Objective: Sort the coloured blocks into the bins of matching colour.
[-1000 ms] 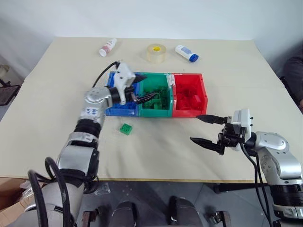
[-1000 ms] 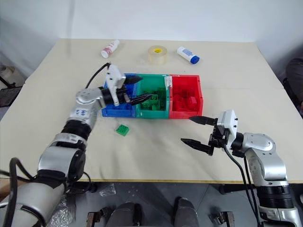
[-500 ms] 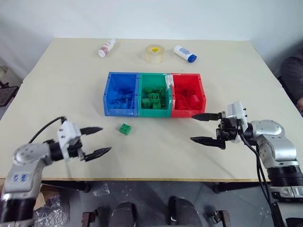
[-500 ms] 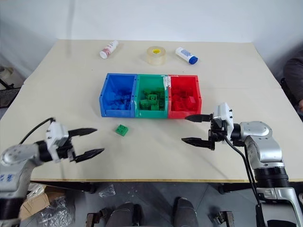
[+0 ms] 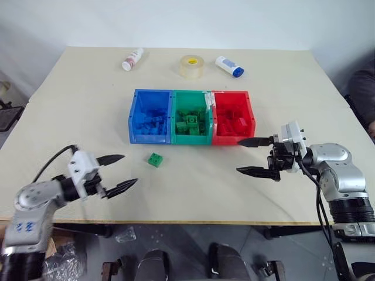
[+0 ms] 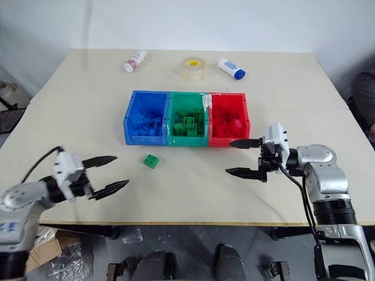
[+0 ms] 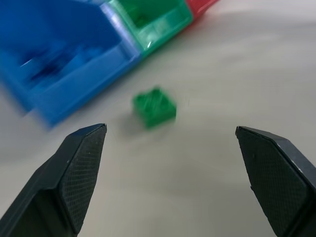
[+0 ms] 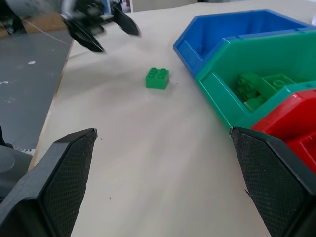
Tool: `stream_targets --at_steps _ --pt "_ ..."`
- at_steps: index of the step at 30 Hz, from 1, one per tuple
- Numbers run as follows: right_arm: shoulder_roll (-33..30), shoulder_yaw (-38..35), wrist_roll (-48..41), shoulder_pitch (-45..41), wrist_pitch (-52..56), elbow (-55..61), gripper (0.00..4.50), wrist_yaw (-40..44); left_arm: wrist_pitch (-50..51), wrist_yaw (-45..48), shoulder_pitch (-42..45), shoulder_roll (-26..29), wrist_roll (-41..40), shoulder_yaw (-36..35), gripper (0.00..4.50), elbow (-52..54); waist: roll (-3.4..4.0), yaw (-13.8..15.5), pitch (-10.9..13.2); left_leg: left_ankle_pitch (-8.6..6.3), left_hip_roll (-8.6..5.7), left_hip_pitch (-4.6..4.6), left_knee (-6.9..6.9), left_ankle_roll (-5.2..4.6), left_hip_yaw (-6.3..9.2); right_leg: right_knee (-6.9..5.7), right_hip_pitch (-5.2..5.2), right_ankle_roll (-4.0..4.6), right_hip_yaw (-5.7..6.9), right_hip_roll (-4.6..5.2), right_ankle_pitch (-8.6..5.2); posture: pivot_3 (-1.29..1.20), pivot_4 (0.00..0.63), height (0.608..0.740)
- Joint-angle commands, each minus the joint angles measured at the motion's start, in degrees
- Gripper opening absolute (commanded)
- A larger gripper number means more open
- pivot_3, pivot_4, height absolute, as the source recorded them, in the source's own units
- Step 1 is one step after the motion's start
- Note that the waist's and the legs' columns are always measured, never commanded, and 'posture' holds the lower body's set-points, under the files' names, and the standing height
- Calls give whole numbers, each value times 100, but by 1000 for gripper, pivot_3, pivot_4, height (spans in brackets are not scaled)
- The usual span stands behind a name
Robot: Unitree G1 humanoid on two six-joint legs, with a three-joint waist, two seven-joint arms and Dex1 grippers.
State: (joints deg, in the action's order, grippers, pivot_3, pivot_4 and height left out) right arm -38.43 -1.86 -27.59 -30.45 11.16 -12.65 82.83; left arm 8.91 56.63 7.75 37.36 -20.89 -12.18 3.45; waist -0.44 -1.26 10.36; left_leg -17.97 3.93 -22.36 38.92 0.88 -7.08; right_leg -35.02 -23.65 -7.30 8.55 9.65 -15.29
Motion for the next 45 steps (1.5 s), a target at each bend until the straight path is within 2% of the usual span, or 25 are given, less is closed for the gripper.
stream_targets --at_steps 1,4,10,11,13,19,24,30,36,42,43,45 --pt "27 -75 -31 9 -74 209 4500 -78 -264 -213 529 -233 345 387 4452 -637 1 -2 0 0 0 -1 0 0 -1 0 -1 0 0 0 0 0 150 740" --pt "42 -122 -66 175 -45 431 4500 -200 -874 -316 1159 -520 866 870 4452 -1571 0 -4 0 0 0 -1 0 0 0 0 -1 0 1 -1 0 0 150 740" --pt "-9 -262 -129 457 32 757 4500 -441 -1455 -264 1795 -845 1077 1165 4452 -2708 0 -16 0 0 -1 -4 1 0 -1 4 -2 -1 1 -2 0 0 150 740" --pt "-25 -294 -143 518 44 821 4500 -482 -1520 -174 1858 -865 1086 1221 4166 -2814 0 -15 0 0 -1 -2 2 0 -1 2 -1 -1 1 -2 1 0 150 740" --pt "-50 -354 -169 614 67 926 4500 -564 -1556 -18 1946 -894 1031 1264 3872 -2951 0 -15 -1 0 -1 -2 4 0 0 1 0 -1 1 -2 1 0 150 740" --pt "-109 -487 -248 876 119 1210 4500 -754 -1688 105 2104 -885 995 1212 2121 -3175 0 11 0 0 -1 -2 8 0 1 1 2 -2 0 -2 1 0 150 740" --pt "-191 -636 -313 1066 163 1389 4500 -845 -1487 402 2195 -911 807 1293 2108 -2636 0 12 0 0 -1 -3 8 0 1 1 1 -2 0 -2 1 0 150 740" --pt "-208 -741 -371 1190 178 1566 4500 -1012 -809 406 2771 -1048 784 1491 2108 -2096 0 115 0 0 -1 -4 13 -1 2 -1 2 -2 0 -2 1 0 150 740" --pt "-202 -953 -561 1276 231 1779 4500 -1270 -1032 -118 4049 -1610 1022 1498 2108 -3123 -2 162 1 0 -4 -7 16 -1 1 6 4 -7 0 -2 4 0 150 740" --pt "-143 -1025 -625 1267 207 1862 4500 -1474 -1763 -773 5323 -2235 1374 1433 2108 -5211 -4 159 2 0 -5 -7 14 -2 2 13 6 -8 1 -2 4 0 150 740" --pt "-137 -1021 -633 1279 205 1891 4500 -1500 -1880 -806 5458 -2299 1413 1431 2833 -5473 -5 152 3 0 -6 -7 13 -2 2 13 6 -8 1 -2 4 0 150 740" --pt "-136 -1014 -645 1307 204 1938 4500 -1542 -2148 -799 5613 -2351 1500 1458 3385 -5800 -7 121 4 0 -6 -8 9 -2 1 17 5 -9 2 -2 4 0 150 740"
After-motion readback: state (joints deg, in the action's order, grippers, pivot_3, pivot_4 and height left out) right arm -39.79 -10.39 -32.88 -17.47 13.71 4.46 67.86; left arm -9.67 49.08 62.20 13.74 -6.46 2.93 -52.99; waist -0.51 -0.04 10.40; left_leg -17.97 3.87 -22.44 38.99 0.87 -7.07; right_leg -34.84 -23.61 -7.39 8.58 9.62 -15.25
